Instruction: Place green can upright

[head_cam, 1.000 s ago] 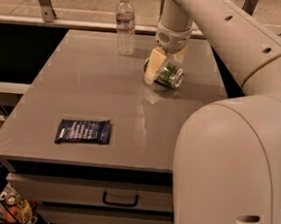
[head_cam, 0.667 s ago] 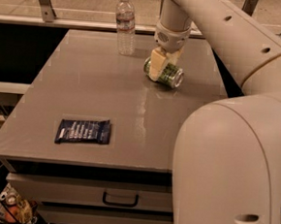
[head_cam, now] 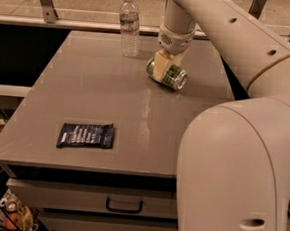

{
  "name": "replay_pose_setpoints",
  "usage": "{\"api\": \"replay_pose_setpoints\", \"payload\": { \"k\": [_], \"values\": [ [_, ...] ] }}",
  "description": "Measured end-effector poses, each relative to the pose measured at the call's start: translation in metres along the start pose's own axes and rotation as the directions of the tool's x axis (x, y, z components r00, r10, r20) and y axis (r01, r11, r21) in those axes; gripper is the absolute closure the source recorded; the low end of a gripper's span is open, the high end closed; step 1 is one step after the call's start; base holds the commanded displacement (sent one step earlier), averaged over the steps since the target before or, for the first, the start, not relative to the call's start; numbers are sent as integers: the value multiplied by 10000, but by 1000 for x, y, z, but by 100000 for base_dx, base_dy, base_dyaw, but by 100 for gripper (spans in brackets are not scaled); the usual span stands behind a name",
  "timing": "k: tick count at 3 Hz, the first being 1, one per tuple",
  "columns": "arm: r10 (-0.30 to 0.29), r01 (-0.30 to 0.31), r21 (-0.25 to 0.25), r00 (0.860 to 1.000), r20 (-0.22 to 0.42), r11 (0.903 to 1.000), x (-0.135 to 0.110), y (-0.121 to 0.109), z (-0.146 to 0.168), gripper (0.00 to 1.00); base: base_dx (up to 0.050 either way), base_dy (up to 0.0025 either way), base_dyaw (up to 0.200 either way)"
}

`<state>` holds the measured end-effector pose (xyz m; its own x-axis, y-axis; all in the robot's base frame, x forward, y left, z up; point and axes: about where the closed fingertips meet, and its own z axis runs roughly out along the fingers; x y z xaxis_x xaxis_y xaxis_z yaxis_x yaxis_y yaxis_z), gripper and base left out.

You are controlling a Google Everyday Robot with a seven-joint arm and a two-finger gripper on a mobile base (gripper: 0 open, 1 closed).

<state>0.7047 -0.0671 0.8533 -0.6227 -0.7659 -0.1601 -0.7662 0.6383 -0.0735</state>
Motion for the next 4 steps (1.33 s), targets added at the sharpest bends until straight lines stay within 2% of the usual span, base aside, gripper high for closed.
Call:
{"api": "replay_pose_setpoints", "payload": {
  "k": [1, 2, 4],
  "values": [
    [-11, 11, 26, 10000, 75, 10000, -3, -1, 3, 100, 0, 0, 0],
    [-21, 19, 130, 9999, 128, 9999, -4, -5, -1, 100, 0, 0, 0],
    [-139, 89, 496, 9948, 1014, 9987, 14, -22, -45, 100, 0, 0, 0]
  ]
}}
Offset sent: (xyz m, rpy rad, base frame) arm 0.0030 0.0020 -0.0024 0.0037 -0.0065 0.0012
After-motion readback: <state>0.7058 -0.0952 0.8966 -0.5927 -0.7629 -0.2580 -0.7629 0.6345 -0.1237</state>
